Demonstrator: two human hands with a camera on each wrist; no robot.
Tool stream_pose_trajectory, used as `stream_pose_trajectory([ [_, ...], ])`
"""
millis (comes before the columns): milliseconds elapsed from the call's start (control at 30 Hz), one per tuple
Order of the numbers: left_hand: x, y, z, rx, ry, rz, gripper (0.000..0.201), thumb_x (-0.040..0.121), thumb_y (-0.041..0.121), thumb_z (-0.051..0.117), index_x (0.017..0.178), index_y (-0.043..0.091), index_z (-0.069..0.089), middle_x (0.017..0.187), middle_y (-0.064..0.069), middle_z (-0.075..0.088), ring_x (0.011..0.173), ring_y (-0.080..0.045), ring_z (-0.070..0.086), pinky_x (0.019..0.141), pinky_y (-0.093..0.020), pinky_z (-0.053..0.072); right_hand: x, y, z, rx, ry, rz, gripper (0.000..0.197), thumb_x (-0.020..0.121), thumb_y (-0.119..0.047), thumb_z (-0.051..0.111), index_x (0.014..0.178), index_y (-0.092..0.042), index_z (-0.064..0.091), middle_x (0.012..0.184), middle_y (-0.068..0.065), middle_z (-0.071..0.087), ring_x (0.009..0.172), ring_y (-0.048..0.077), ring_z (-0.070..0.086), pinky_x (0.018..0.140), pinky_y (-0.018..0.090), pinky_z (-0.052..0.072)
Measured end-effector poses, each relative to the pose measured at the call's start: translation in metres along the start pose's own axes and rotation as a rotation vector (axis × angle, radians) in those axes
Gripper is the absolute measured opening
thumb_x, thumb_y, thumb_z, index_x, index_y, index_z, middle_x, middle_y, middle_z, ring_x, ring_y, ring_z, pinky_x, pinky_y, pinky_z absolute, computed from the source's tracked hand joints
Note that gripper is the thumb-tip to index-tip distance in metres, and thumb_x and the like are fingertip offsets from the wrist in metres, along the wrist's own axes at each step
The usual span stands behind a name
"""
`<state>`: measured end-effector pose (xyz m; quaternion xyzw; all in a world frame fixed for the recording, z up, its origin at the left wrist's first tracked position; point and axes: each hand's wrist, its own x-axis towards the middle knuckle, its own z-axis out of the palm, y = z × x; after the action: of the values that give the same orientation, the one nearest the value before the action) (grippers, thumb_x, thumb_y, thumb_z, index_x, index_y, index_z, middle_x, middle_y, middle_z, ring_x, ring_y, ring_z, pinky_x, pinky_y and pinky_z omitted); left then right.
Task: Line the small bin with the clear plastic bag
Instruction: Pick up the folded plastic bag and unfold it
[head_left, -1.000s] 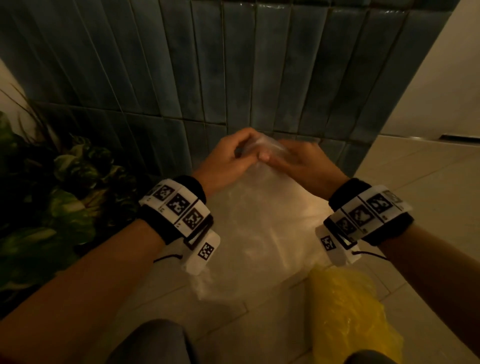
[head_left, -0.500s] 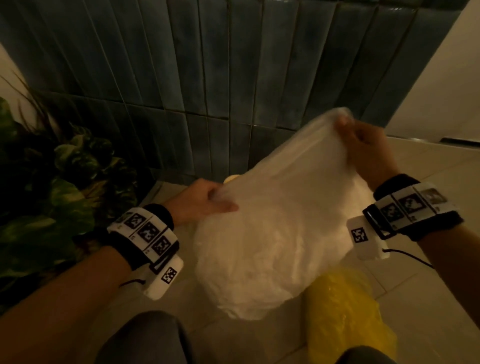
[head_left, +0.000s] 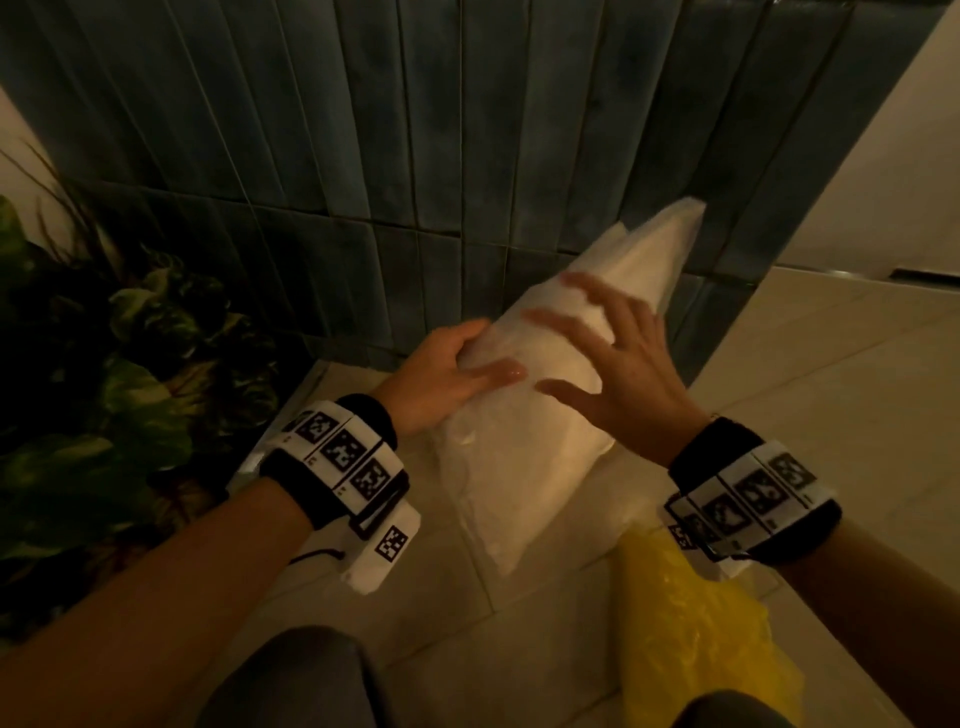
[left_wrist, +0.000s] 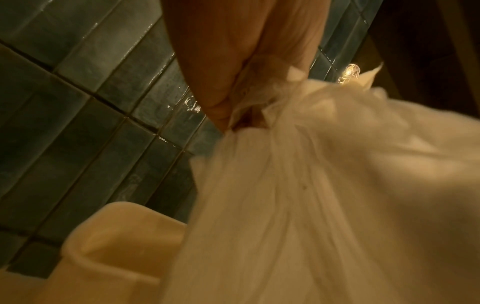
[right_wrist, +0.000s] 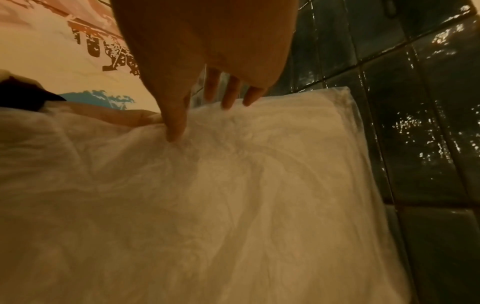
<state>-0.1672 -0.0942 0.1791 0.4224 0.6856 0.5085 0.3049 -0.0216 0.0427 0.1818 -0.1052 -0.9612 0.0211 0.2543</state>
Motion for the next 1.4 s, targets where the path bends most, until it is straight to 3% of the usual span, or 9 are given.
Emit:
stream_pose_trajectory([
  [100, 0.001, 0.004, 0.002, 0.03, -0.032, 0.023, 0.027, 0.075, 0.033, 0.071, 0.098, 0.037, 0.057, 0.099, 0.011, 0.065, 0.095, -0.008, 0.064, 0.083, -0.029, 0.055, 0.001, 0.003, 0.002, 0.179, 0.009, -0.033, 0.026, 0.086, -0.022, 0.063, 0.112, -0.018, 0.063, 0.11, 0.005, 0.061, 0.089, 0.02, 0.055, 0.081, 0.041, 0.05],
  [300, -0.003, 0.0, -0.008, -0.037, 0.078, -0.018, 0.022, 0.08, 0.046, 0.061, 0.093, 0.028, 0.064, 0.088, 0.009, 0.067, 0.085, -0.006, 0.066, 0.075, -0.024, 0.053, -0.006, 0.022, -0.006, 0.361, 0.094, 0.182, 0.012, 0.089, -0.011, 0.058, 0.098, -0.016, 0.065, 0.101, -0.006, 0.052, 0.079, -0.004, 0.049, 0.074, 0.003, 0.042],
  [567, 0.001, -0.012, -0.04, 0.023, 0.407, -0.031, 0.024, 0.091, 0.036, 0.054, 0.104, 0.018, 0.063, 0.098, 0.0, 0.064, 0.091, -0.012, 0.06, 0.082, -0.027, 0.047, -0.048, 0.067, -0.037, 0.879, 0.076, 0.4, 0.034, 0.087, 0.008, 0.051, 0.092, -0.025, 0.053, 0.109, -0.019, 0.062, 0.091, -0.003, 0.062, 0.074, 0.022, 0.055],
  [667, -0.002, -0.014, -0.054, 0.071, 0.483, -0.014, 0.022, 0.093, 0.032, 0.052, 0.106, 0.017, 0.062, 0.093, 0.003, 0.06, 0.087, -0.009, 0.057, 0.075, -0.021, 0.044, -0.074, 0.08, -0.046, 0.965, 0.049, 0.523, 0.008, 0.085, -0.026, 0.06, 0.092, -0.022, 0.057, 0.099, -0.02, 0.067, 0.092, 0.0, 0.064, 0.073, 0.02, 0.056],
  [733, -0.005, -0.017, -0.059, 0.129, 0.49, -0.017, 0.026, 0.095, 0.03, 0.049, 0.11, 0.013, 0.06, 0.099, -0.001, 0.059, 0.093, -0.014, 0.056, 0.081, -0.027, 0.044, -0.084, 0.086, -0.048, 0.986, 0.028, 0.631, 0.038, 0.073, -0.058, 0.06, 0.088, -0.023, 0.06, 0.1, -0.015, 0.067, 0.092, 0.005, 0.064, 0.074, 0.029, 0.055],
  [833, -0.009, -0.021, -0.056, 0.221, 0.433, -0.005, 0.026, 0.095, 0.031, 0.046, 0.114, 0.016, 0.057, 0.106, -0.002, 0.058, 0.101, -0.017, 0.056, 0.09, -0.032, 0.044, -0.084, 0.079, -0.045, 1.129, 0.03, 0.832, 0.042, 0.081, -0.056, 0.055, 0.094, -0.016, 0.058, 0.105, -0.003, 0.06, 0.096, 0.023, 0.06, 0.068, 0.034, 0.056],
  [967, -0.01, -0.011, -0.028, 0.225, 0.303, 0.007, 0.043, 0.091, 0.037, 0.053, 0.132, 0.028, 0.044, 0.122, 0.003, 0.055, 0.113, -0.017, 0.055, 0.093, -0.031, 0.045, -0.064, 0.052, -0.033, 1.233, -0.133, 0.89, 0.114, 0.038, -0.087, 0.059, 0.136, -0.036, 0.034, 0.134, 0.002, 0.043, 0.098, 0.018, 0.059, 0.059, 0.03, 0.058],
  [1200, -0.007, 0.009, 0.045, 0.267, -0.181, -0.011, 0.097, 0.073, 0.04, 0.074, 0.145, 0.04, 0.008, 0.134, 0.006, 0.044, 0.113, -0.006, 0.048, 0.088, -0.018, 0.043, -0.028, 0.023, -0.011, 1.212, -0.286, 1.024, 0.1, 0.066, -0.071, 0.055, 0.144, -0.049, -0.002, 0.136, 0.003, 0.047, 0.085, 0.026, 0.07, 0.066, 0.043, 0.057],
  [1400, -0.013, -0.003, 0.062, 0.248, -0.334, -0.079, 0.087, 0.074, 0.052, 0.069, 0.143, 0.036, 0.02, 0.142, 0.003, 0.044, 0.122, -0.009, 0.047, 0.102, -0.03, 0.044, -0.028, 0.029, 0.007, 1.107, -0.258, 1.069, 0.046, 0.085, -0.024, 0.062, 0.127, -0.009, 0.051, 0.116, 0.017, 0.063, 0.093, 0.027, 0.065, 0.07, 0.038, 0.059],
])
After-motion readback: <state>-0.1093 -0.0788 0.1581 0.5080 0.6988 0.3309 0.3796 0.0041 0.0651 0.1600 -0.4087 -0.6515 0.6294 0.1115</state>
